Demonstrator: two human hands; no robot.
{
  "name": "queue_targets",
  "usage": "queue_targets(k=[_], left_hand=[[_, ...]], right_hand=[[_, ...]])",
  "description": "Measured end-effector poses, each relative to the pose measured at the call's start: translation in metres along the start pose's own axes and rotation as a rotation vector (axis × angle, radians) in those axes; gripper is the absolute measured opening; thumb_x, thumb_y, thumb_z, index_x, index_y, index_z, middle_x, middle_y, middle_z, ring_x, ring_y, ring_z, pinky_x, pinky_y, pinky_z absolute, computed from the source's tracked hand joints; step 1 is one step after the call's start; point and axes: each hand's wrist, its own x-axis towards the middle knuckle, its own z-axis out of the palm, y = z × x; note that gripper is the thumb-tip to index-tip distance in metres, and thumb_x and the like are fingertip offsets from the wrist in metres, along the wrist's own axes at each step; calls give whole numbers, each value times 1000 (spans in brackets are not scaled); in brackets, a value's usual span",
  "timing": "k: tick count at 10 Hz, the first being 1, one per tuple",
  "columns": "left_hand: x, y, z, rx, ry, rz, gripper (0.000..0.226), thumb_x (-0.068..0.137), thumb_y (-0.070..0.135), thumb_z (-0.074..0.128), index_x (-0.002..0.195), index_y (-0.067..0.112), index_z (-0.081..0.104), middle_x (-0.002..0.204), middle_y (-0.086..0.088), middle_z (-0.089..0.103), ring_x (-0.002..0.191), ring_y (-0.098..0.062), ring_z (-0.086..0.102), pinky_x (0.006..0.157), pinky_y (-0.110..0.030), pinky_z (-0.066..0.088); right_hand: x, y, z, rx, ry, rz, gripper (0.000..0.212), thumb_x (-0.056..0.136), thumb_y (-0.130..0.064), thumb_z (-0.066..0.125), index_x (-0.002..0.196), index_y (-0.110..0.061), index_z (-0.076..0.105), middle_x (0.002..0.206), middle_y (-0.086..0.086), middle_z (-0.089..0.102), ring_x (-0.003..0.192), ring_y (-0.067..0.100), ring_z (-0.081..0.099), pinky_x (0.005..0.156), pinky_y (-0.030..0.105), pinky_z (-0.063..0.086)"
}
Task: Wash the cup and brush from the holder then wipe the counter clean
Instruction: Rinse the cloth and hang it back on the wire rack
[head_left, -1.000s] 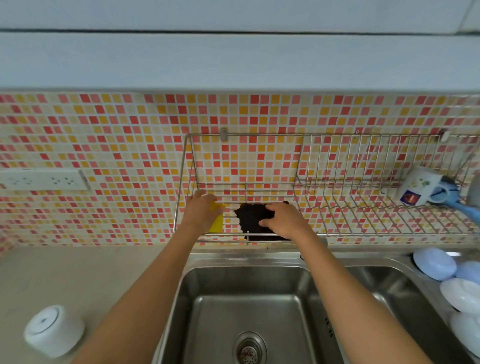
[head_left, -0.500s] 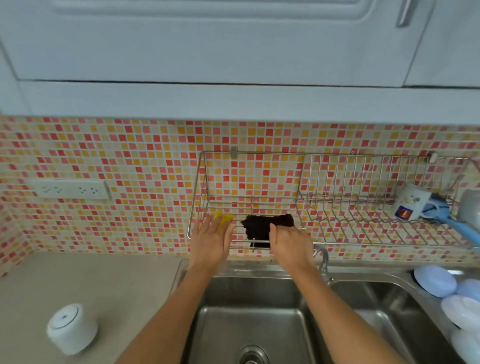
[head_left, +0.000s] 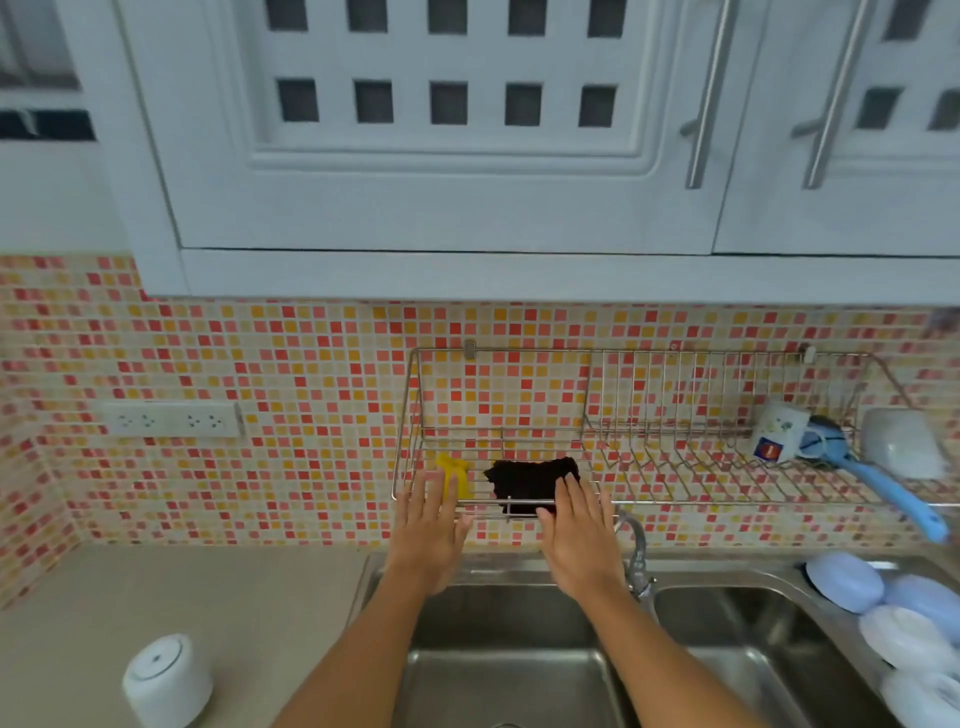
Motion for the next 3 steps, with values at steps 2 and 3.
queue_targets(k=[2,3], left_hand=[[-25,3,-33,-1,-84,11,67,96,54,-3,149,16,-16,158,-5,-21,144,-24,-21,115,-38,-11],[-30,13,-60,-18,-47,93,64,101,49,13,150,17,-14,158,-4,-18,146,-23,-17,118,-39,-6]], right_hand=[[-23,-8,-27,62,-217,-25,60,104,-42,10,152,-10,-7,161,7,-11,148,21,-13,120,36,-5],[-28,-20,-52,102,-230,-73,62,104,-44,9,153,-9,-2,162,6,-4,149,19,-6,118,35,-4]])
